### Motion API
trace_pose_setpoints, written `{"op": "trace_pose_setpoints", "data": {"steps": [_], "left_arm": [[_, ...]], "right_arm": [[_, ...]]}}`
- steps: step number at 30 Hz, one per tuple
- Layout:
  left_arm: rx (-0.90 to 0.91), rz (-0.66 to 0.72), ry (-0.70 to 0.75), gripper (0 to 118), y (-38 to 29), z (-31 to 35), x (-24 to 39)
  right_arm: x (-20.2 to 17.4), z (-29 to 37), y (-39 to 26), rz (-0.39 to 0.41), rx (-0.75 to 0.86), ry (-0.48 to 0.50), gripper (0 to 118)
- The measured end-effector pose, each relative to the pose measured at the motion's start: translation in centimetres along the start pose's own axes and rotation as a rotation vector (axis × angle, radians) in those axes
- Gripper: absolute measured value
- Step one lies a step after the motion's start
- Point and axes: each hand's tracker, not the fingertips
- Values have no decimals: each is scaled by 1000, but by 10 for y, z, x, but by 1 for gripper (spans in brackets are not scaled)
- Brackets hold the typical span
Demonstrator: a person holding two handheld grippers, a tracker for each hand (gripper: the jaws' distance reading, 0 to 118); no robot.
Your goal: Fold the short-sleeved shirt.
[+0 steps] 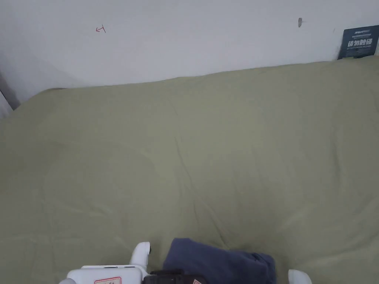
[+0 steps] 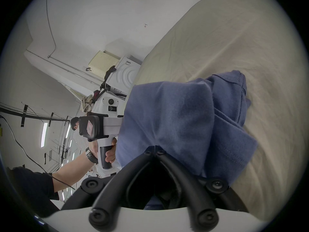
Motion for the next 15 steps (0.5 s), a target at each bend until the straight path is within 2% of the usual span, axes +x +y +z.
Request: {"op": "trace_pose_setpoints", "data": {"steps": [1, 2, 3, 4, 5, 6, 7, 8, 11, 12, 15], "left_arm": [[11, 41, -17, 118, -1, 0, 6], [27, 129, -29, 111, 2, 6, 3], [53, 180, -32, 83, 1, 11, -1], [100, 194, 44, 20, -3, 17, 0], [96, 90, 194, 19, -5, 19, 0], [113, 35, 212, 19, -8, 20, -2], [55, 147, 102, 19, -12, 20, -7], [120, 136, 85, 19, -17, 23, 0], [135, 57, 148, 19, -19, 25, 10], [99, 90, 134, 19, -15, 27, 10], [71, 42, 184, 19, -6, 40, 28]], "right_arm": [[-1, 0, 0, -2, 1, -1, 0], [-4, 0, 0, 6, 3, -12, 0], [-7, 1, 0, 27, 9, -28, 0], [-11, 1, 0, 62, 9, -47, 0], [-16, 2, 0, 83, 18, -56, 0], [-20, 3, 1, 95, 19, -57, 0], [-25, 3, 2, 115, 17, -87, 0], [-30, 4, 3, 126, 18, -108, 0], [-45, 12, 7, 186, 50, -131, 0], [-50, 15, 10, 207, 50, -133, 0], [-72, 32, 19, 342, 88, -237, 0]]}}
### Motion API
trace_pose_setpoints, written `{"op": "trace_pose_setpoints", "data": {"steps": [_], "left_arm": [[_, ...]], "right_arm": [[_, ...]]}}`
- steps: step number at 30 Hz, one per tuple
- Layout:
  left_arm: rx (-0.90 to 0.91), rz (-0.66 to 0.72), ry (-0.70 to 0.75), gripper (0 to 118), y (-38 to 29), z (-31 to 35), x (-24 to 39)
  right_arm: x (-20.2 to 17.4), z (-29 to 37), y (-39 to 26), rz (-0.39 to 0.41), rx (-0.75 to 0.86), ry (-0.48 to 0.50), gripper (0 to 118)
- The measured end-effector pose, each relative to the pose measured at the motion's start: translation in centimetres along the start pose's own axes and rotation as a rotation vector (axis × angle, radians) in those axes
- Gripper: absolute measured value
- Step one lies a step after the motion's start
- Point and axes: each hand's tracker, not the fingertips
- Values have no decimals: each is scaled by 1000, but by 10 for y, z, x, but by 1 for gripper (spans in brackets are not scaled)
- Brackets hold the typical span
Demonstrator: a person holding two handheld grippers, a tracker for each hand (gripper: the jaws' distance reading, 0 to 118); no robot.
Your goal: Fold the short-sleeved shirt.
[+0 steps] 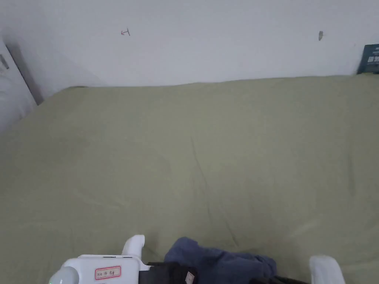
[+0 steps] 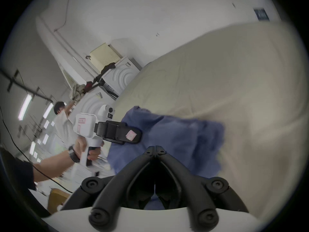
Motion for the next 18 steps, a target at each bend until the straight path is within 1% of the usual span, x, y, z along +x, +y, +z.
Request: {"op": "trace_pose_setpoints", "data": {"steps": [1, 2, 3, 4, 5, 7, 8, 9, 10, 13, 14, 16, 17, 18], "left_arm": [[20, -44, 45, 19, 3, 11, 2], [12, -55, 67, 19, 8, 22, -2], [-2, -65, 85, 19, 10, 33, -7], [20, -60, 100, 19, 14, 47, -12], [23, -37, 118, 19, 18, 61, -21], [78, -26, 178, 19, 30, 97, -58], [81, 0, 175, 19, 33, 117, -72], [118, -1, 218, 19, 36, 135, -83], [146, 30, 236, 19, 40, 157, -97], [222, 92, 286, 19, 45, 218, -144], [244, 74, 316, 19, 44, 235, -155], [241, 117, 327, 19, 45, 268, -180], [280, 105, 358, 19, 45, 285, -191], [263, 111, 371, 19, 47, 295, -197]], "right_arm": [[-5, 7, 6, 50, 12, -40, 0], [-9, 12, 12, 97, 24, -89, 0], [-12, 18, 17, 116, 39, -107, 0], [-15, 22, 22, 143, 51, -121, 0], [-19, 25, 26, 159, 66, -155, 0], [-27, 28, 34, 211, 87, -188, 0], [-33, 28, 37, 240, 99, -232, 0], [-36, 26, 39, 259, 93, -249, 0], [-39, 22, 42, 276, 87, -257, 0], [-49, 10, 50, 268, 72, -260, 0], [-53, 6, 52, 267, 69, -264, 0], [-58, -2, 58, 258, 63, -269, 0], [-60, -5, 60, 253, 55, -266, 0], [-63, -8, 61, 252, 51, -268, 0]]}}
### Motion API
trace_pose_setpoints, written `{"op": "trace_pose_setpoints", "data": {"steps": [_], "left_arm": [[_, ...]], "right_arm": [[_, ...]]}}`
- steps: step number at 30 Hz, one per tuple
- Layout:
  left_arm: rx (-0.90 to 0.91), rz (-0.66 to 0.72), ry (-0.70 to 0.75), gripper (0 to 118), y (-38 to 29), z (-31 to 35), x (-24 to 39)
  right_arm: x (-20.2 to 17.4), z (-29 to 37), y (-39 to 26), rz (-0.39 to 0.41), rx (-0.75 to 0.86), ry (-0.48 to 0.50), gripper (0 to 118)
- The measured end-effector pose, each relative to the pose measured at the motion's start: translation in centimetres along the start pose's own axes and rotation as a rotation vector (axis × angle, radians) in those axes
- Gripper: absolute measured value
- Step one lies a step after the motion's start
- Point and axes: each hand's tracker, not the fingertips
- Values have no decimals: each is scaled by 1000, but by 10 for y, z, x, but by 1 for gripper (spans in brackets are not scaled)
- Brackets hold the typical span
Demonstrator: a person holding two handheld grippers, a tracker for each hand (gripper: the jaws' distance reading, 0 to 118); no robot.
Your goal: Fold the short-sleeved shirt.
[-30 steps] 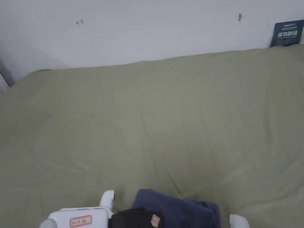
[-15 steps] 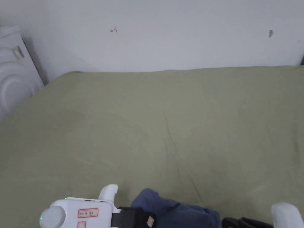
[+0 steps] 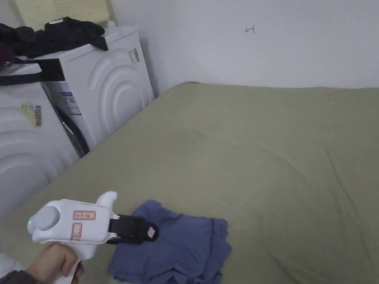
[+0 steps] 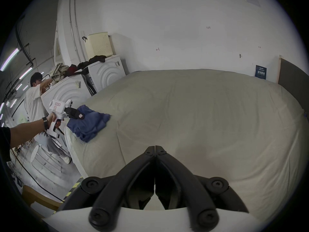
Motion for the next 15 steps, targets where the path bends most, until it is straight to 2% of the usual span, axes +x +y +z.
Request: {"op": "trace_pose_setpoints", "data": {"steps": [1, 6, 7, 8, 10, 11, 12, 13, 15], "left_arm": [[18, -3, 45, 19, 5, 6, -11], [-23, -2, 69, 20, 17, 19, -46], [-51, -11, 87, 26, 17, 18, -49], [-36, -7, 69, 44, 16, 16, -45], [-28, -23, 185, 118, 16, 13, -40], [-12, -45, 291, 115, 15, 14, -36], [-13, -49, 303, 115, 10, 27, -44], [38, -28, 236, 116, 9, 40, -43], [39, -3, 257, 116, 5, 59, -28]], "right_arm": [[-3, -3, 2, 5, -5, 0, 0], [-19, -11, 6, 28, -29, 10, 0], [-23, -12, 6, 25, -29, 11, 0], [-27, -13, 6, 30, -38, 20, 0], [-30, -13, 5, 39, -41, 15, 0], [-32, -11, 6, 50, -50, 22, 0], [-33, -9, 7, 57, -53, 25, 0], [-34, -5, 7, 64, -52, 28, 0], [-32, 5, 9, 73, -29, 50, 0]]}}
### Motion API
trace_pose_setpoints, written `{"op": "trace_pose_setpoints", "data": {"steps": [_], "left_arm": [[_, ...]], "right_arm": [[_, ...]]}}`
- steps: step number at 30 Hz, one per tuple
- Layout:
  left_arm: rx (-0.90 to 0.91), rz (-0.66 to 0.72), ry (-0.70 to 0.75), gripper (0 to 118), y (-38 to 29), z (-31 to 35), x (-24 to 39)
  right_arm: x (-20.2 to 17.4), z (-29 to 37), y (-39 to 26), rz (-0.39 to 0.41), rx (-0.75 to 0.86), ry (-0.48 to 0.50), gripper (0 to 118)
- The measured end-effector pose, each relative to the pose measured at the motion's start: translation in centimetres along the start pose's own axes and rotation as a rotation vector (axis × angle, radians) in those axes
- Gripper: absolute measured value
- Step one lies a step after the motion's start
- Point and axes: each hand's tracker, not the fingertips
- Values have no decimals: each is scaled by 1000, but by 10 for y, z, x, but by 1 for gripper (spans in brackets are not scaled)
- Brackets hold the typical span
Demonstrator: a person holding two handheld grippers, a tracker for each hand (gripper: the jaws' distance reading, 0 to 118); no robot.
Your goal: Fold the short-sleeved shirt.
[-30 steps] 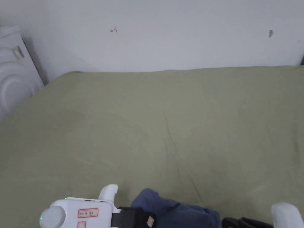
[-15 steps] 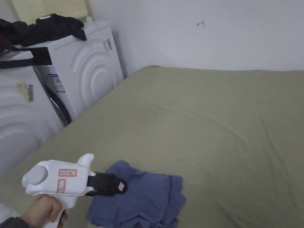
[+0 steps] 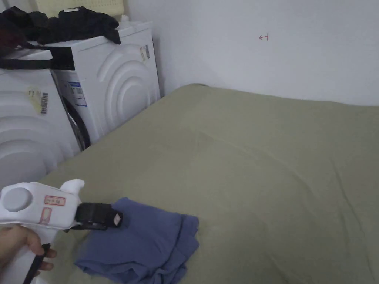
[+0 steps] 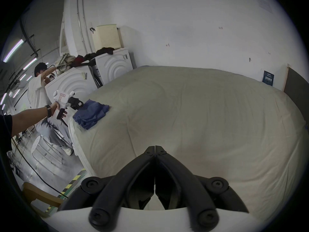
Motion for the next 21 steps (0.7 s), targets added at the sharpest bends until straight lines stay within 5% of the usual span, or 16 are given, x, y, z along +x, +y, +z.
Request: {"op": "trace_pose_setpoints", "data": {"steps": [4, 6, 7, 8, 9, 11, 17, 21], "left_arm": [[115, -85, 246, 113, -6, 29, 61], [237, -117, 242, 98, -17, 49, 83], [257, -53, 211, 67, -24, 58, 103], [278, -32, 163, 21, -29, 61, 121], [291, -50, 187, 0, -36, 68, 142], [401, -204, 240, 0, -60, 75, 199], [421, -128, 233, 0, -108, 29, 308], [401, -259, 292, 0, -149, -16, 395]], "right_arm": [[19, 18, -7, -4, 31, 15, 0], [25, 28, -8, 0, 43, 11, 0], [30, 32, -9, 4, 43, 5, 0], [35, 36, -10, 12, 44, -46, 0], [39, 39, -10, 14, 44, -76, 0], [52, 49, -13, 8, 41, -98, 0], [95, 79, -22, -14, 83, -212, 0], [120, 91, -28, -53, 104, -311, 0]]}}
